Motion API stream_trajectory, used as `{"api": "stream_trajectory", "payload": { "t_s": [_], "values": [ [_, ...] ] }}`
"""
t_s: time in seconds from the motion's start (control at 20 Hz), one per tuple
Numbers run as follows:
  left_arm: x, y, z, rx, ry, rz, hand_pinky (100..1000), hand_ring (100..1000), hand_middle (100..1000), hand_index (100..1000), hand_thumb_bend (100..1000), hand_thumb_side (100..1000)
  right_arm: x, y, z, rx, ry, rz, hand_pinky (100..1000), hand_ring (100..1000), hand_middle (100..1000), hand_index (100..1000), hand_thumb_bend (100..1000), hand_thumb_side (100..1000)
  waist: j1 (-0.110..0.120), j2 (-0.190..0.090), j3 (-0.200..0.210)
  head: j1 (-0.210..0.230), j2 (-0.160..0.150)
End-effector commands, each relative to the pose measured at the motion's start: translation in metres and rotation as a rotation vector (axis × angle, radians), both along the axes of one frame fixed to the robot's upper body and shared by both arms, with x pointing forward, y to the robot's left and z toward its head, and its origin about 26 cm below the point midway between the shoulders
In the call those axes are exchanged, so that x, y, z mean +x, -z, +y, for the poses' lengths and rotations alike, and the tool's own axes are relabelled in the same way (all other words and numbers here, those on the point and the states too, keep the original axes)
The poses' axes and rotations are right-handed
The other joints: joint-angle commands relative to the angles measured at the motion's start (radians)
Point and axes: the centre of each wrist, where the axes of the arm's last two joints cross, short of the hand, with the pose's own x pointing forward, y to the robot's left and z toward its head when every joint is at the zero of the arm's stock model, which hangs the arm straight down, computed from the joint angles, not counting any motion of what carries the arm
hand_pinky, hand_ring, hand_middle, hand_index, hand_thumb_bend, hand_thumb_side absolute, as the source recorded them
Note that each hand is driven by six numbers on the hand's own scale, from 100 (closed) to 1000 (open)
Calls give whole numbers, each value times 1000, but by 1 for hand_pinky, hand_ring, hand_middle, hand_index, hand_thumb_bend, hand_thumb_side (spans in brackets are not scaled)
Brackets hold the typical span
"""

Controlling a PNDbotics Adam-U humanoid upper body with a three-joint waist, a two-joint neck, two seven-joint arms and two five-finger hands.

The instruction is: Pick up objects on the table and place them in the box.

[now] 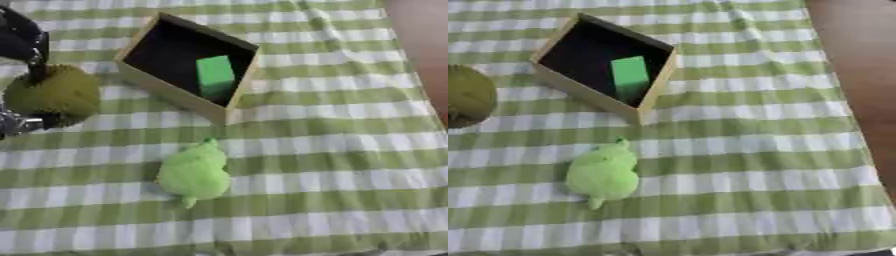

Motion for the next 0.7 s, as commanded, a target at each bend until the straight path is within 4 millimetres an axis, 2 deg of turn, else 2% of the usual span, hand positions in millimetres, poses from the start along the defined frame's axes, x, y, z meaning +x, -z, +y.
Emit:
{"api": "stream_trajectory", "payload": {
  "t_s": [0.05, 0.3, 0.5, 0.7],
  "values": [
    [-3, -17, -13, -23, 54, -22, 381, 475, 411, 413, 311, 140, -1, -8, 0, -26, -10, -11, 1000, 1000, 476, 926, 100, 470, 13, -37, -1, -1, 4],
    [5, -32, -34, -52, 103, -15, 399, 492, 463, 461, 346, 110, 0, -7, 0, -32, -20, -7, 1000, 1000, 475, 927, 100, 470, 13, -38, -9, 9, 4],
    [24, -37, -41, -93, 112, -11, 427, 511, 513, 515, 376, 100, 0, -7, 0, -40, -25, -3, 1000, 1000, 474, 927, 100, 470, 16, -34, -16, 17, -3],
    [45, -41, -49, -131, 123, -20, 425, 511, 524, 526, 383, 100, 2, -8, 0, -46, -28, 0, 1000, 1000, 474, 927, 100, 470, 18, -29, -27, 23, -8]
  ]
}}
